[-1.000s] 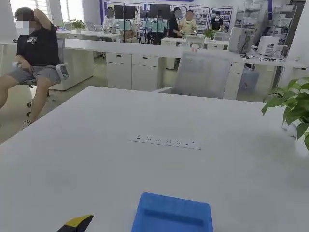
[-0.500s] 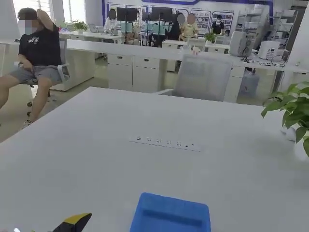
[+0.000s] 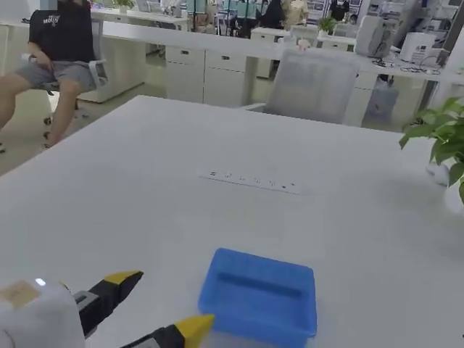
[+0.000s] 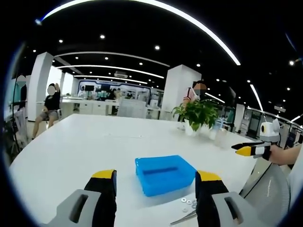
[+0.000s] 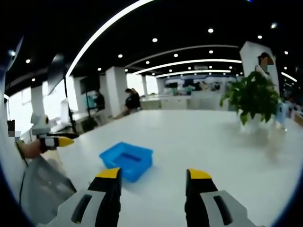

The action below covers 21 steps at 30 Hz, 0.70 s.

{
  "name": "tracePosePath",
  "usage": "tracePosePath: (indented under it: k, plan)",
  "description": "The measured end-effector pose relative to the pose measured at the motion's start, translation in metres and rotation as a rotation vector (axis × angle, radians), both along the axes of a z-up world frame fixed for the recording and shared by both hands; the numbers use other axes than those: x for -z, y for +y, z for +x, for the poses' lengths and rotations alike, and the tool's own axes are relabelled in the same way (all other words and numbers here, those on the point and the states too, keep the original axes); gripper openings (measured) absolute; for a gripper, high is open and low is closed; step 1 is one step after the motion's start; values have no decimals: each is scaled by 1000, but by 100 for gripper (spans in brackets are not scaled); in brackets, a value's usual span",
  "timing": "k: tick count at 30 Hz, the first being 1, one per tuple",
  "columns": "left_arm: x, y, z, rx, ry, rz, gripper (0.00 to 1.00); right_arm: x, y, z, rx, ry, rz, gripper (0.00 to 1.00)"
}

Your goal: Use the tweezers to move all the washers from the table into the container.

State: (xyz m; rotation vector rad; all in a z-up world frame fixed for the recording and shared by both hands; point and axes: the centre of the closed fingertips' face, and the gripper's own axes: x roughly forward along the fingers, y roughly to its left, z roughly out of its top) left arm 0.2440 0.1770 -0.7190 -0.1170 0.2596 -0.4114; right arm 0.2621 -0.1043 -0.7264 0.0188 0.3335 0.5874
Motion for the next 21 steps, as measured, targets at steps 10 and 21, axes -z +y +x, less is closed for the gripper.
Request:
tracePosePath:
  k: [10,21]
  plan:
    - [11,5,2,-19,42,36,66,10,-1,-2,-27,17,-76,51]
    - [18,0,1,-8,73,51,65,10,-6,1,-3,18,-62,51]
